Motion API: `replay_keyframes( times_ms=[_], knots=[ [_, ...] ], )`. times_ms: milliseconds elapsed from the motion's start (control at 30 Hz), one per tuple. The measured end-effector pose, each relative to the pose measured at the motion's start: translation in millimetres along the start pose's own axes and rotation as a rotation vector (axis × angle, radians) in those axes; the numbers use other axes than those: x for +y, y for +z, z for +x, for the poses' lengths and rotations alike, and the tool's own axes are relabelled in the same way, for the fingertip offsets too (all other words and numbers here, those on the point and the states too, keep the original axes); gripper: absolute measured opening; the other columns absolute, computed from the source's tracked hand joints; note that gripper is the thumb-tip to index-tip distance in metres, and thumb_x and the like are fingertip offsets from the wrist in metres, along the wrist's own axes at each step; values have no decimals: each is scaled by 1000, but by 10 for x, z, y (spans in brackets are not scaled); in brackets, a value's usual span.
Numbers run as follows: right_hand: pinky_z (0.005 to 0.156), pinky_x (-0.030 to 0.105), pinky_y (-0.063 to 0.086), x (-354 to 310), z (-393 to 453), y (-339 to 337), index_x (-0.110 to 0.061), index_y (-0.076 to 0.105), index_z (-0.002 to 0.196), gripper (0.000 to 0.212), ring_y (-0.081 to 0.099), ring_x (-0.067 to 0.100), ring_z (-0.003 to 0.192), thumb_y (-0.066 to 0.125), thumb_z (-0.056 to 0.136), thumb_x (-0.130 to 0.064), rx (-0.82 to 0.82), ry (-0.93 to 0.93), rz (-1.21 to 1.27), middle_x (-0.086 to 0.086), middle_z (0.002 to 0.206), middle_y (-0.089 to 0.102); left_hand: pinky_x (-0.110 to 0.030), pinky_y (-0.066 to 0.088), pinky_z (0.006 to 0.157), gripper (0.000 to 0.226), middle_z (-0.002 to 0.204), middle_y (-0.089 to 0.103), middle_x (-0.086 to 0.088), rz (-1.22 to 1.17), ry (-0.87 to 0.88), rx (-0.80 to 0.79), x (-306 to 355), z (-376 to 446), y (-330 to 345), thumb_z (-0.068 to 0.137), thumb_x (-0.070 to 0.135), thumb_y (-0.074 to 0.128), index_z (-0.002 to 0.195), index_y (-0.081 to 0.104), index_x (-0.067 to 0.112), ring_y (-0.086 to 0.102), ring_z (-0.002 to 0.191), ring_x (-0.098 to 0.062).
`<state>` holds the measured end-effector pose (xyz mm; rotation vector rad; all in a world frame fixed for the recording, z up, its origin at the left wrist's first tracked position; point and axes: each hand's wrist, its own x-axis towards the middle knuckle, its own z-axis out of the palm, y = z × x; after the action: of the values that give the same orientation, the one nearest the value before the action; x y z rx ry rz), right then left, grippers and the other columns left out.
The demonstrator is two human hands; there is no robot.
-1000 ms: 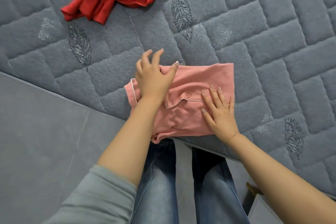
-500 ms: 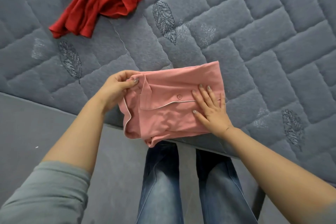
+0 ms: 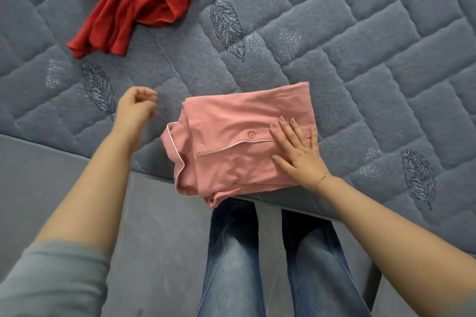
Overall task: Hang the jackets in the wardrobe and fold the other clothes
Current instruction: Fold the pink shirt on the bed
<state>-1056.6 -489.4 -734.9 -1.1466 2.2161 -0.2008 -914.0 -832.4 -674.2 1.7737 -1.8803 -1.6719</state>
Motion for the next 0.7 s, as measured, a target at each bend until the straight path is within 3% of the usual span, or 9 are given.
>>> replay_keyframes(
  times_ms=[133,200,267,333,400,467,533,600,700],
  knots=[
    [113,47,-21,-14,5,-25,-43,-5,149,73,-18,7,147,47,98,-44,2,-6,0,-14,161,-10,-25,44,66,22,96,62,-5,-115,-182,-78,-239,-626,305,84,9,63,104,56,17,59,82,-16],
    [112,45,-24,-16,3,-28,-44,-4,149,73,-19,6,146,47,98,-44,4,-6,1,-15,161,-11,-28,51,68,51,108,67,-12,-101,-369,-185,-375,-923,512,79,41,72,123,53,24,64,104,-21],
    [112,44,-25,-10,0,-27,-44,-3,150,72,-19,5,146,47,98,-44,8,-6,13,-15,161,-10,-42,55,83,61,120,64,-10,-75,-479,-155,-468,-1035,686,79,62,66,127,49,29,58,119,-29],
    [112,45,-23,-13,-4,-27,-43,-2,150,71,-17,6,147,47,98,-43,12,-9,24,-14,161,-8,-33,47,92,57,115,56,8,-13,-396,-66,-475,-1023,795,84,65,59,126,47,28,54,109,-19],
    [115,49,-17,-25,-10,-32,-40,1,151,68,-12,10,149,45,99,-42,28,-12,21,-11,162,-5,-7,37,73,41,96,52,21,63,-222,-16,-437,-1011,885,89,57,57,118,48,30,51,88,-7],
    [117,52,-11,-43,-28,-51,-35,7,153,63,-6,14,150,40,100,-43,65,-10,13,-7,163,1,0,36,67,21,93,53,27,-6,-94,-16,-433,-1020,929,93,45,60,105,51,31,52,81,11],
    [119,51,-8,-71,-52,-75,-30,15,154,61,-1,17,150,32,97,-47,115,-17,12,-4,163,6,-6,42,75,21,99,61,24,-71,-40,4,-437,-1020,851,93,42,62,111,57,32,56,88,16],
    [119,49,-6,-122,-64,-88,-28,20,154,61,3,18,150,28,96,-47,134,-48,10,-3,162,10,-13,45,82,34,105,63,22,-27,-12,19,-485,-972,698,92,44,62,121,59,27,59,96,7],
    [118,45,-12,-219,-56,-40,-29,15,154,63,2,18,150,27,95,-51,102,-53,-50,-4,162,7,-25,45,80,35,104,66,8,92,-51,22,-666,-952,550,93,44,60,116,60,18,61,97,-12]
  ],
)
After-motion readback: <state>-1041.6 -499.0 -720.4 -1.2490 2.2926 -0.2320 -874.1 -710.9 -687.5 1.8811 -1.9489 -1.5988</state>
